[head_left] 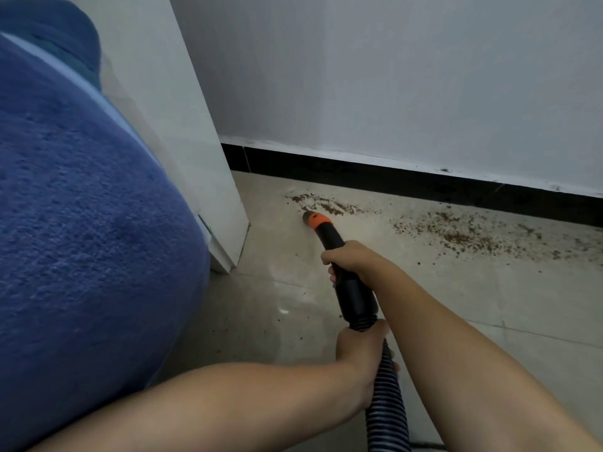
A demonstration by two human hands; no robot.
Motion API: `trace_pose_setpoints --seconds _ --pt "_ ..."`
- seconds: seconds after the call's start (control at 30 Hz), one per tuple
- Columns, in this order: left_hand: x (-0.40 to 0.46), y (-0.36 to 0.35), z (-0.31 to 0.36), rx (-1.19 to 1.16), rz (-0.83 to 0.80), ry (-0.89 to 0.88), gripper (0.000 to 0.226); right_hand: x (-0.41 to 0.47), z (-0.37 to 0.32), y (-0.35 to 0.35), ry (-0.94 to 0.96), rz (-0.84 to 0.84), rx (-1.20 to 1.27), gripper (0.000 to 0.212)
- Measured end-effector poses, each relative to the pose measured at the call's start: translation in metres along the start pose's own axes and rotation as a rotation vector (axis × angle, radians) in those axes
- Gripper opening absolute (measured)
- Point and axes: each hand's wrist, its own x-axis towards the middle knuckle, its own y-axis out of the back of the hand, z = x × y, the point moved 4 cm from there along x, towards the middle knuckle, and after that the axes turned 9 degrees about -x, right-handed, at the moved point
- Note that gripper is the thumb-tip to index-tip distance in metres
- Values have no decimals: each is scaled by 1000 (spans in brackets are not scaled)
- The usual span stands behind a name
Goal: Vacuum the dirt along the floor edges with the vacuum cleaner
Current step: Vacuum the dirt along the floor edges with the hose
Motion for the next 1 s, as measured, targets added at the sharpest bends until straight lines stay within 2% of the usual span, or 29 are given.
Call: trace_pose_setpoints --seconds 0.13,0.3,0.43,0.57,0.77,1.0 --pt "6 -1 5 -15 -1 4 30 9 -2 1 7 17 26 28" --pt "6 -12 -11 66 -84 130 14 2 27 31 -35 125 108 24" --pt "6 -17 -13 157 -125 189 17 -5 46 55 -75 256 179 23" --pt "6 -19 -4 154 -131 172 20 -4 41 61 -82 309 204 24" --pt "5 -22 1 34 -85 90 19 1 13 44 -55 190 69 21" --pt "5 -19 20 -89 4 -18 13 16 -18 19 -14 42 -49 30"
